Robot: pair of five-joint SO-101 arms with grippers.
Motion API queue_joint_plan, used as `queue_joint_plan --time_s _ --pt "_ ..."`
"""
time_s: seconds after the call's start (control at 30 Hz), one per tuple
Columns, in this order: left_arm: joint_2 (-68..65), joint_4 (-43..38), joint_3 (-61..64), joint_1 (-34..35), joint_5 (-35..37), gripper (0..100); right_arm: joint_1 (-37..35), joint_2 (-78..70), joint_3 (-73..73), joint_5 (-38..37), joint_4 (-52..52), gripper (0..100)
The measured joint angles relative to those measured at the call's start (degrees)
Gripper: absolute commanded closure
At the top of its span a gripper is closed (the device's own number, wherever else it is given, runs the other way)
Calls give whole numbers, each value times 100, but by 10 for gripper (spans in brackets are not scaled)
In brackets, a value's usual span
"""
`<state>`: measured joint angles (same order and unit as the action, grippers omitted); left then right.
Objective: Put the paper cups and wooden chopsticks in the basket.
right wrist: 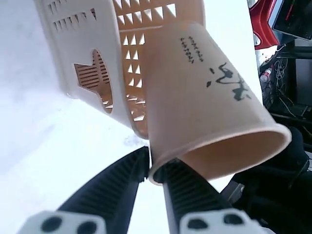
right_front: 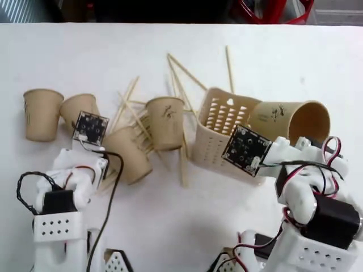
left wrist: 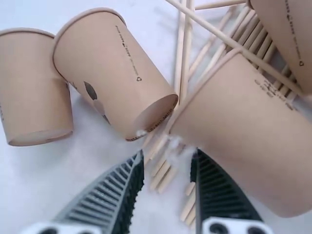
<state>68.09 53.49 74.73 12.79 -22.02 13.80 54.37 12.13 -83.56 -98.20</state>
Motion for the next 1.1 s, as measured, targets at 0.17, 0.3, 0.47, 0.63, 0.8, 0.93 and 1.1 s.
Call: queue_joint_plan --time_s 0.17,0.3,0.47,0.63,0.8,0.93,1.1 --pt "0 0 0 0 0 830 0 -18 0 -62 0 981" --pt "0 0 0 0 0 830 79 105 -167 -255 0 982" --pt "0 0 0 0 0 830 105 448 -308 -774 0 982" --pt "0 0 0 0 0 830 167 475 -316 -1222 0 982" --pt "0 0 0 0 0 830 149 475 -185 -1354 0 982" --pt "0 0 0 0 0 830 167 475 53 -1363 0 981" --pt "0 0 0 0 0 830 158 448 202 -1363 0 950"
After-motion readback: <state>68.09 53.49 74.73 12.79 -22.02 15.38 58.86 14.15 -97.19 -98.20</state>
